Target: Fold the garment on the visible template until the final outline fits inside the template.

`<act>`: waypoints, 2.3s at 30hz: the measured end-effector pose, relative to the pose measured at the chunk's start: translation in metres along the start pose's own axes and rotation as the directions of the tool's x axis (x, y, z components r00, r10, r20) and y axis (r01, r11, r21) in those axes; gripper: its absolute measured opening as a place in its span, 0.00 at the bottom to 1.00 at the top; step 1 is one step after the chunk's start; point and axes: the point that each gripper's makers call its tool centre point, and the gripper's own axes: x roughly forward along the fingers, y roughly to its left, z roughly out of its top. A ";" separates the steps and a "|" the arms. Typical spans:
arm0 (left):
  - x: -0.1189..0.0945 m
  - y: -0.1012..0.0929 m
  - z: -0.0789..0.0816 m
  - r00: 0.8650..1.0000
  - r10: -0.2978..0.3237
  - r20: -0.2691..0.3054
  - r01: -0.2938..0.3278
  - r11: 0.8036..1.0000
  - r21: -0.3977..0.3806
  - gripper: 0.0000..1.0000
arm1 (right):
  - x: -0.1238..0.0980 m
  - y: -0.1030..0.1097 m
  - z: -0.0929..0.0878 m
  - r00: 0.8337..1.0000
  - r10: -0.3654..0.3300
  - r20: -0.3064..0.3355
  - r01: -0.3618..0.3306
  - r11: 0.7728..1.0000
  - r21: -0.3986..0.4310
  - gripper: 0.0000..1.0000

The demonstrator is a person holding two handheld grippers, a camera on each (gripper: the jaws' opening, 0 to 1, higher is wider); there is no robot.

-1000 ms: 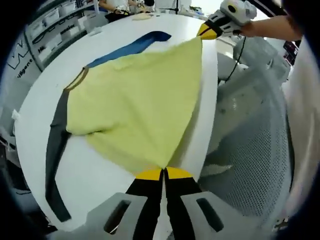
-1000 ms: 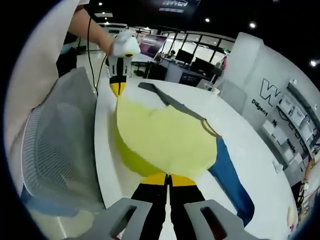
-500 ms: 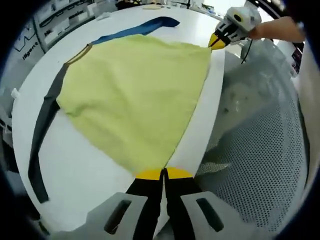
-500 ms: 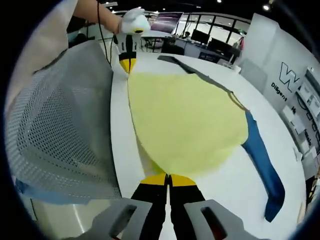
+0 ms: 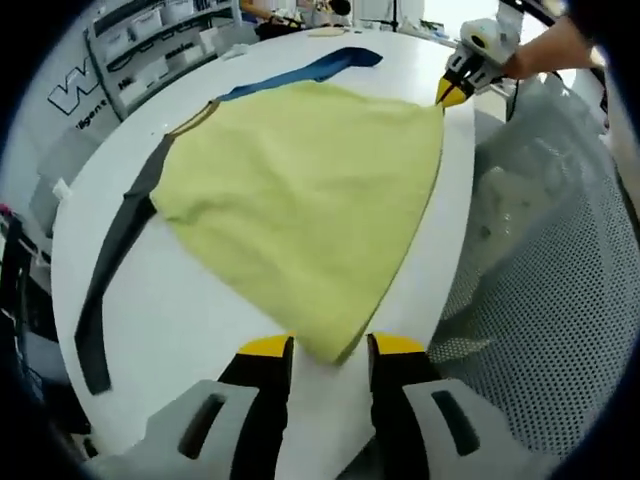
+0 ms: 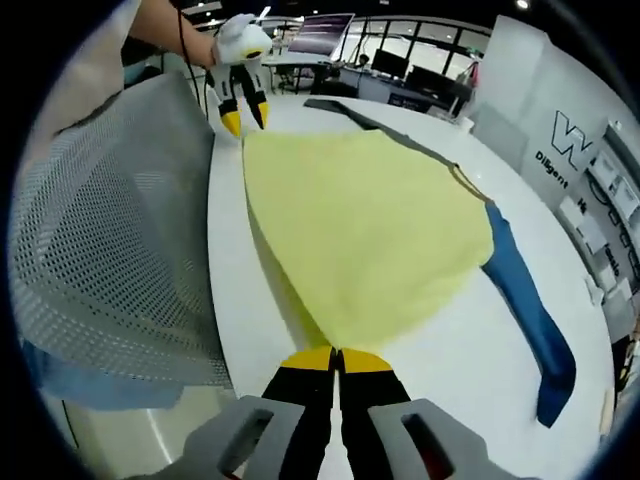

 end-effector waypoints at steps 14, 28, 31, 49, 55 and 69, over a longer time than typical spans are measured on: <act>0.007 0.012 -0.007 0.998 0.055 -0.022 -0.053 0.997 0.048 0.10 | 0.000 0.001 -0.010 1.000 -0.012 -0.010 0.013 0.999 0.033 0.02; -0.020 0.010 -0.015 0.998 0.058 -0.007 -0.058 0.998 0.030 0.09 | -0.001 0.013 -0.015 1.000 0.018 -0.014 -0.018 1.000 0.016 0.00; -0.013 -0.001 -0.021 0.999 0.012 -0.044 -0.011 1.000 0.016 0.09 | 0.000 0.018 -0.015 0.999 0.033 -0.017 -0.032 0.999 0.025 0.00; -0.020 0.014 -0.025 1.000 -0.001 -0.020 0.000 0.997 -0.082 0.23 | -0.013 0.023 0.001 0.994 0.105 0.031 -0.108 0.989 0.101 0.04; -0.024 0.039 -0.001 0.998 0.038 0.052 -0.031 0.991 -0.129 0.23 | -0.018 -0.013 0.018 0.996 0.038 0.082 -0.049 0.989 0.138 0.05; -0.021 0.083 0.018 0.994 0.067 0.083 -0.055 0.989 -0.140 0.25 | 0.002 -0.087 0.032 0.992 -0.059 0.109 0.038 0.982 0.185 0.09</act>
